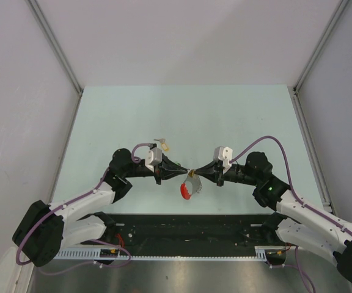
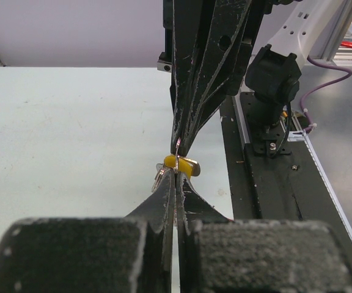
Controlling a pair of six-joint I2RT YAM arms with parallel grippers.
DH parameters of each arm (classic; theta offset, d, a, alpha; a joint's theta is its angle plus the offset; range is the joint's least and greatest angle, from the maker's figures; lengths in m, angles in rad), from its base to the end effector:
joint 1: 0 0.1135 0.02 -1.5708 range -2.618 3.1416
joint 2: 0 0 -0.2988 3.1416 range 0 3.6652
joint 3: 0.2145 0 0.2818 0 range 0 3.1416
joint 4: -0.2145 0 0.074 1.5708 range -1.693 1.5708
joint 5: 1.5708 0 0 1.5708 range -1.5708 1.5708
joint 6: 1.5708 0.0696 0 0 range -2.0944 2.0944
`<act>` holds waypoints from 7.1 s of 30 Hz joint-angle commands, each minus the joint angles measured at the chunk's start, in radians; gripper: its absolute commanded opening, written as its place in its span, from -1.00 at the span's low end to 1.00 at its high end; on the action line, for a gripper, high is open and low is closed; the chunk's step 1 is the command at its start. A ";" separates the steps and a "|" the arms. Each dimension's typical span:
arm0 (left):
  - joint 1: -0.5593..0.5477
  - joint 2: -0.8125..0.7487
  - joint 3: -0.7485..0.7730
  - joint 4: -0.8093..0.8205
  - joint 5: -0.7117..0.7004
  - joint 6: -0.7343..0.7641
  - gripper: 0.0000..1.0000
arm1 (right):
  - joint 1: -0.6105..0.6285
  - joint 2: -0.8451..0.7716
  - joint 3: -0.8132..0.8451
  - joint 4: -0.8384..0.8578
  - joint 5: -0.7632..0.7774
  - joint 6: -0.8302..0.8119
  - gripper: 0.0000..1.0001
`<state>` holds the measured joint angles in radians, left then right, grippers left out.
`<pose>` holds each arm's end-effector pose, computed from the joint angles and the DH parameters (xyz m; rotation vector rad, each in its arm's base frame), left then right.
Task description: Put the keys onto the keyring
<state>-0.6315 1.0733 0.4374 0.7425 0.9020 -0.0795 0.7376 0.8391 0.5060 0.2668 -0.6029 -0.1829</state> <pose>0.1704 -0.1923 0.2733 1.1379 1.1728 -1.2102 0.1446 0.1847 0.2938 -1.1544 1.2557 0.9094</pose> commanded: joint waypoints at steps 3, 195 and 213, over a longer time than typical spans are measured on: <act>0.009 -0.004 0.003 0.058 0.008 -0.014 -0.99 | 0.002 -0.002 0.003 0.038 -0.011 0.016 -1.00; -0.096 0.203 0.514 -1.132 0.003 0.604 -0.24 | 0.256 0.089 0.192 -0.336 0.310 -0.296 -1.00; -0.114 0.151 0.460 -1.048 -0.015 0.494 -0.99 | 0.261 0.065 0.190 -0.366 0.344 -0.294 -1.00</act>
<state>-0.7406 1.2884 0.9066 -0.3603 0.8497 0.4515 0.9920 0.9375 0.6495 -0.0982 -0.2745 -0.4725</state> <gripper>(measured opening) 0.011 0.009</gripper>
